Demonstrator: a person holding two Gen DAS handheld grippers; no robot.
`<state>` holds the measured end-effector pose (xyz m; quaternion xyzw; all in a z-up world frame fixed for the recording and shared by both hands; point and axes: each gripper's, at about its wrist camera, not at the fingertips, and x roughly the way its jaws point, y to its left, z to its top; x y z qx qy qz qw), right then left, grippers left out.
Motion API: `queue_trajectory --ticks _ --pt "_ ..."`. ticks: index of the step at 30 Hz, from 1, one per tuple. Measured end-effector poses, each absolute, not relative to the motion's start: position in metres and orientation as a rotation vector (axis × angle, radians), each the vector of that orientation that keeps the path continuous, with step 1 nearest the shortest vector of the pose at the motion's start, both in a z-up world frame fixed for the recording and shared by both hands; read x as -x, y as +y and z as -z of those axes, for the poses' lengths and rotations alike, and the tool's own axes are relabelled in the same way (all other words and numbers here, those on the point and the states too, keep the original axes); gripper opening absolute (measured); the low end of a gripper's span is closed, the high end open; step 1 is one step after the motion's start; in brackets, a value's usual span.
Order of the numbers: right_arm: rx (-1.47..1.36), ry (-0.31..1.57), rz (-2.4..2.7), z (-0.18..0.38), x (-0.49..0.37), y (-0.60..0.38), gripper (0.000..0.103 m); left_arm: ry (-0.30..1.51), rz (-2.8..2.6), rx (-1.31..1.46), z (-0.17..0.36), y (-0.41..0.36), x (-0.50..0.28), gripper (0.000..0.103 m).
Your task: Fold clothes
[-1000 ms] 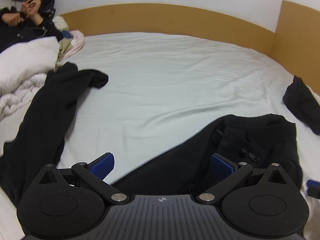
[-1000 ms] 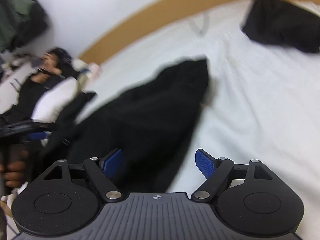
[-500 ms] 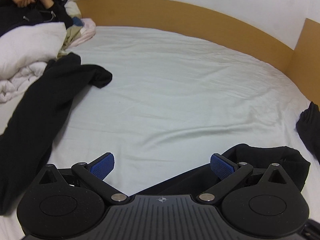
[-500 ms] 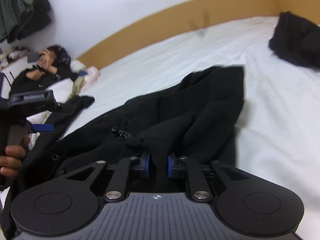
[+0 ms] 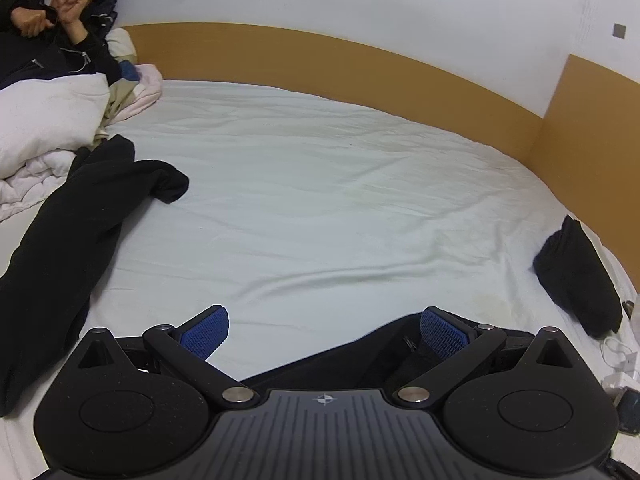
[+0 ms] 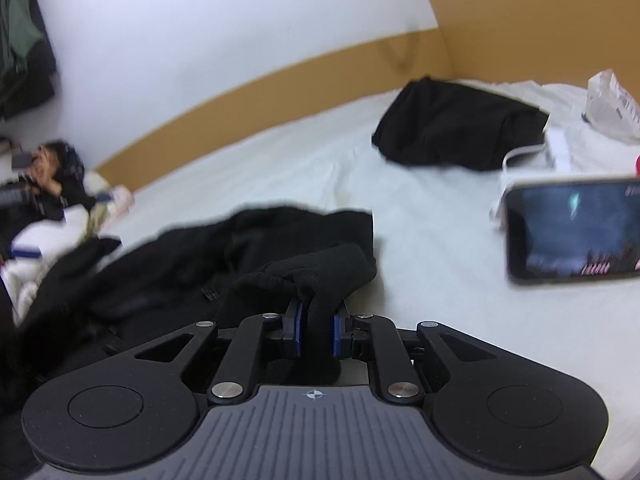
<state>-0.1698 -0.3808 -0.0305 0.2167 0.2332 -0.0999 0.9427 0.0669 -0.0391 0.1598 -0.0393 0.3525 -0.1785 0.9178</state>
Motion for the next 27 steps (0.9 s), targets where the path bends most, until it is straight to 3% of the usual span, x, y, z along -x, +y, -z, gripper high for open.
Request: queue_trajectory --ticks 6,14,23,27 --pt "-0.380 0.478 0.236 0.056 0.149 -0.372 0.022 0.697 0.371 -0.020 -0.163 -0.034 -0.060 0.102" --pt "-0.361 0.477 0.191 0.059 0.145 -0.374 0.024 0.785 0.522 -0.200 -0.119 -0.049 -0.086 0.102" --pt "-0.348 0.477 0.189 0.060 0.144 -0.373 0.025 0.881 0.709 -0.247 -0.078 -0.102 -0.131 0.102" --pt "-0.346 0.476 0.184 0.060 0.144 -0.373 0.025 0.974 0.762 -0.091 -0.063 -0.083 -0.152 0.102"
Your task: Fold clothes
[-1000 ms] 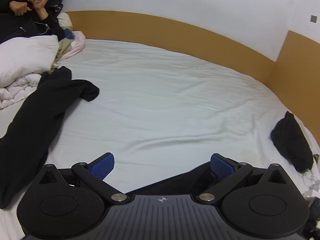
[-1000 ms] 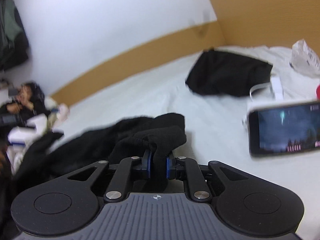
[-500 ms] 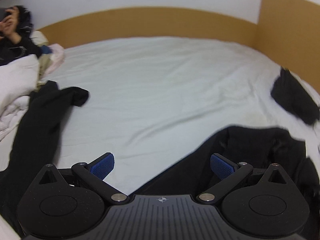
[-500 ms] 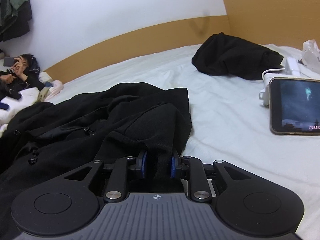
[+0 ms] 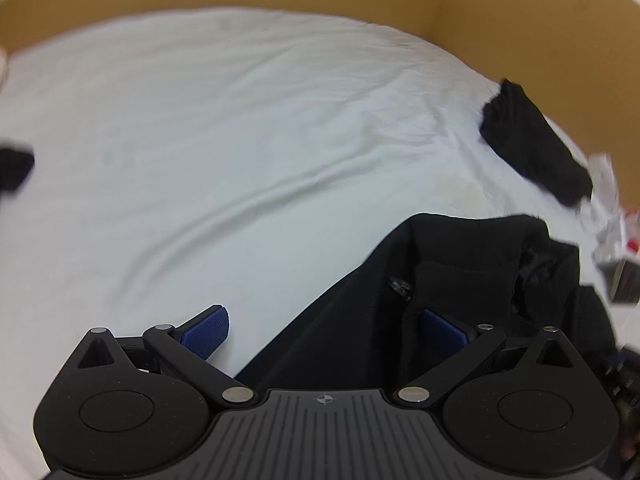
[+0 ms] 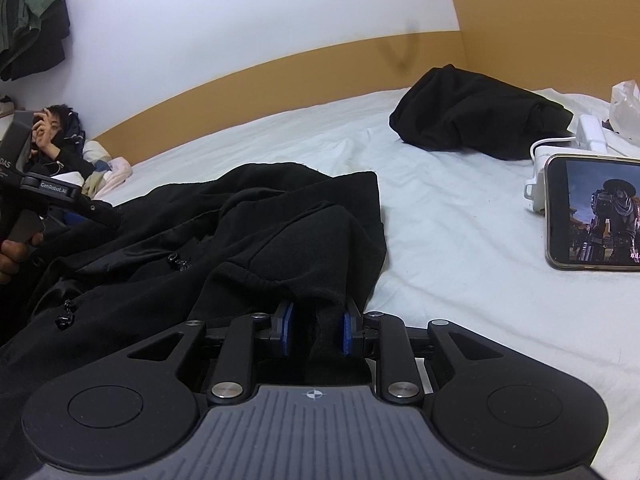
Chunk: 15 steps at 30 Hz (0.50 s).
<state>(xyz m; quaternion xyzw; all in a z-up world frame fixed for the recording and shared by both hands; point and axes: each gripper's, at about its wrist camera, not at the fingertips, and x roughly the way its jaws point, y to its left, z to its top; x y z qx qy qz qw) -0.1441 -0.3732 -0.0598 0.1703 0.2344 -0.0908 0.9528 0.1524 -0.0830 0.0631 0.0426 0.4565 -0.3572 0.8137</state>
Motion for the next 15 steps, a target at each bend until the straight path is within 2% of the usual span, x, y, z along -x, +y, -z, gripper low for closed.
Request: queue_trajectory --ticks 3,8,15 --pt "-0.361 0.474 0.168 0.060 0.144 -0.375 0.025 1.034 0.780 -0.104 -0.057 -0.086 -0.157 0.100" --pt "-0.381 0.470 0.148 0.061 0.145 -0.378 0.026 0.965 0.911 -0.217 -0.064 -0.124 -0.139 0.099" --pt "-0.378 0.470 0.131 0.060 0.146 -0.377 0.029 0.922 0.937 -0.388 -0.037 -0.146 -0.125 0.101"
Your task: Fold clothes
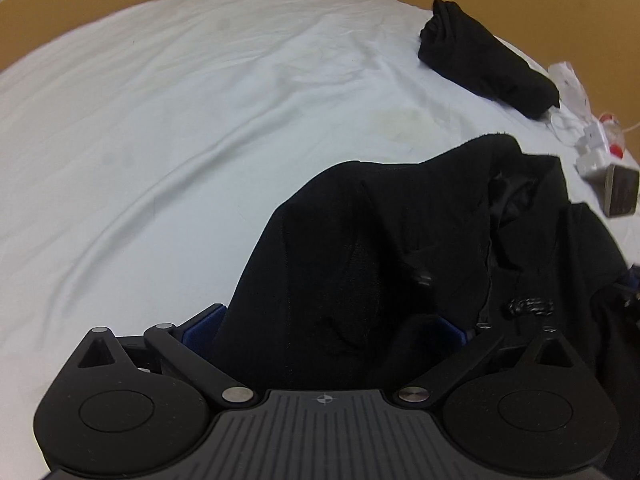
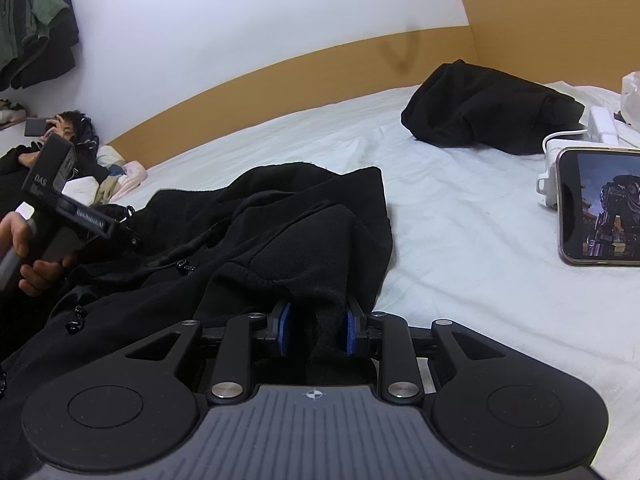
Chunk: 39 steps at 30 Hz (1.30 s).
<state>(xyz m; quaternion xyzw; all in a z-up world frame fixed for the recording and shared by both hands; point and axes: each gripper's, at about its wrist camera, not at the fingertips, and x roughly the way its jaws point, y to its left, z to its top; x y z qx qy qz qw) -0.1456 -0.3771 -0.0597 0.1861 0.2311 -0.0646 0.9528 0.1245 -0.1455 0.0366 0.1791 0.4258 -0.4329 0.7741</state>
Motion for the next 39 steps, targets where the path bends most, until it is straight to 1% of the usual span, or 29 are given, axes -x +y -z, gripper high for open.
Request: queue_trajectory --ticks 3,9,12,24,39 --pt "-0.385 0.469 0.126 0.059 0.146 -0.378 0.029 0.861 0.924 -0.389 -0.032 -0.141 -0.117 0.102" --pt "-0.360 0.482 0.135 0.058 0.143 -0.375 0.030 0.698 0.880 -0.264 -0.019 -0.123 -0.103 0.102" --pt "-0.347 0.485 0.139 0.058 0.143 -0.374 0.030 0.693 0.870 -0.232 -0.019 -0.120 -0.106 0.102" --pt "-0.313 0.494 0.145 0.058 0.143 -0.367 0.031 0.680 0.769 -0.257 -0.018 -0.131 -0.095 0.102" --pt "-0.239 0.511 0.167 0.057 0.138 -0.360 0.032 0.674 0.792 -0.240 -0.015 -0.125 -0.095 0.102"
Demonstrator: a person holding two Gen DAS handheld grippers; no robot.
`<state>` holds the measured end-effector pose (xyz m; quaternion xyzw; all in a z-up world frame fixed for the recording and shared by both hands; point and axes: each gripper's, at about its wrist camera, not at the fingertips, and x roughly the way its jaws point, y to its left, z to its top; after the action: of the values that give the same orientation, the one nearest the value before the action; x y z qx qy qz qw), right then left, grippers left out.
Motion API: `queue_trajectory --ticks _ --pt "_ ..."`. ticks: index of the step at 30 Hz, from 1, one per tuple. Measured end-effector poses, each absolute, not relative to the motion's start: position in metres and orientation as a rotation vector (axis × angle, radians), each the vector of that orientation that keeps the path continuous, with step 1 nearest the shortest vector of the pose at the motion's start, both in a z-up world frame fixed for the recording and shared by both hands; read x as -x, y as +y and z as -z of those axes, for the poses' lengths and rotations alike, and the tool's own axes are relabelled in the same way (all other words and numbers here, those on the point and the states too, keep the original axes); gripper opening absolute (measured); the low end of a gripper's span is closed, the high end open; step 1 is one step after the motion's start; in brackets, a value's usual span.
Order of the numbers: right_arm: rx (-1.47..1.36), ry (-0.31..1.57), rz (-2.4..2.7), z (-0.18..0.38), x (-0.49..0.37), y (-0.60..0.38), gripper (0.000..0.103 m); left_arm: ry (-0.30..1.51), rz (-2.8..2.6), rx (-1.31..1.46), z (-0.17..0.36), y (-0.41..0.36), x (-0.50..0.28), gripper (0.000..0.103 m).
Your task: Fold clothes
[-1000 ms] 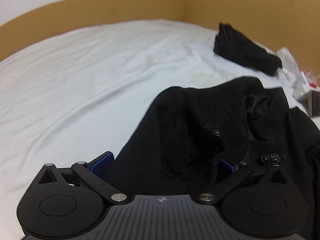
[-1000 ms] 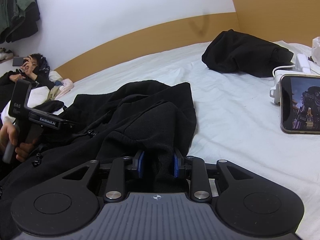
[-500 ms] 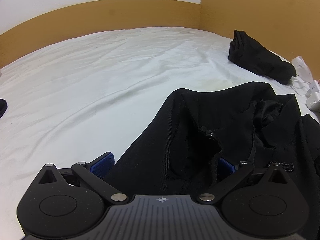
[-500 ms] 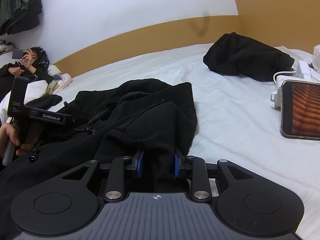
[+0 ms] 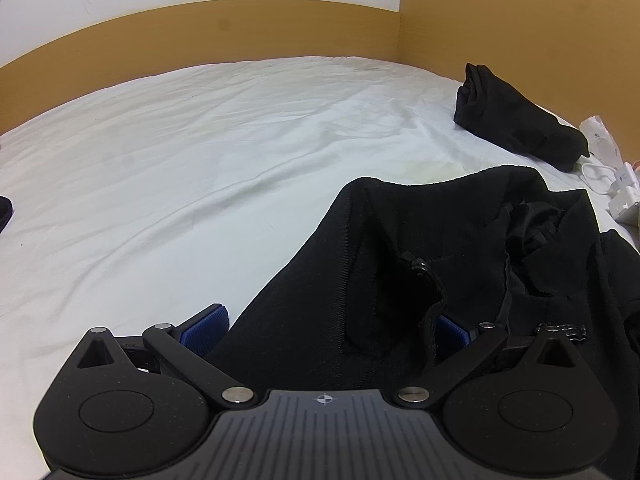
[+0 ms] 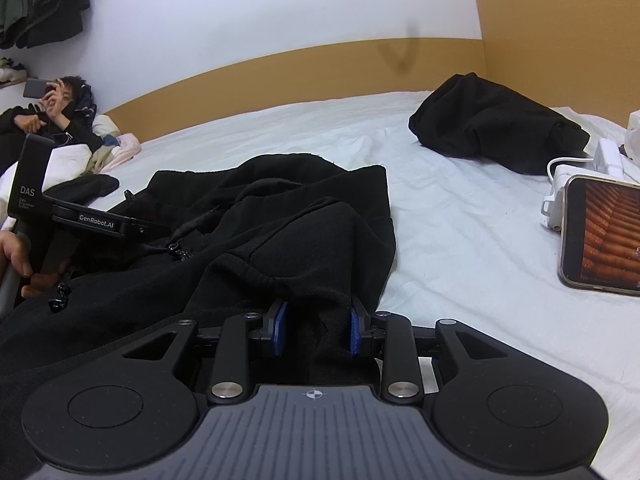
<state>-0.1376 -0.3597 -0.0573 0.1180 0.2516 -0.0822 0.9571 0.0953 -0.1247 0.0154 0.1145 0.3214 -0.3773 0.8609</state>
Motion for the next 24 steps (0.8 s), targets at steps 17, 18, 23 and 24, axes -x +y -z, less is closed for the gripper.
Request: queue_trajectory --ticks 17,18,23,24 --pt "-0.143 0.528 0.197 0.059 0.131 -0.348 0.032 0.670 0.808 -0.235 -0.016 -0.121 -0.096 0.102" --pt "-0.142 0.528 0.197 0.059 0.131 -0.348 0.032 0.670 0.811 -0.233 -0.016 -0.120 -0.097 0.102" --pt "-0.142 0.527 0.198 0.060 0.131 -0.347 0.032 0.656 0.847 -0.214 -0.016 -0.116 -0.096 0.095" --pt "-0.143 0.526 0.198 0.060 0.131 -0.347 0.032 0.651 0.858 -0.209 -0.016 -0.115 -0.096 0.091"
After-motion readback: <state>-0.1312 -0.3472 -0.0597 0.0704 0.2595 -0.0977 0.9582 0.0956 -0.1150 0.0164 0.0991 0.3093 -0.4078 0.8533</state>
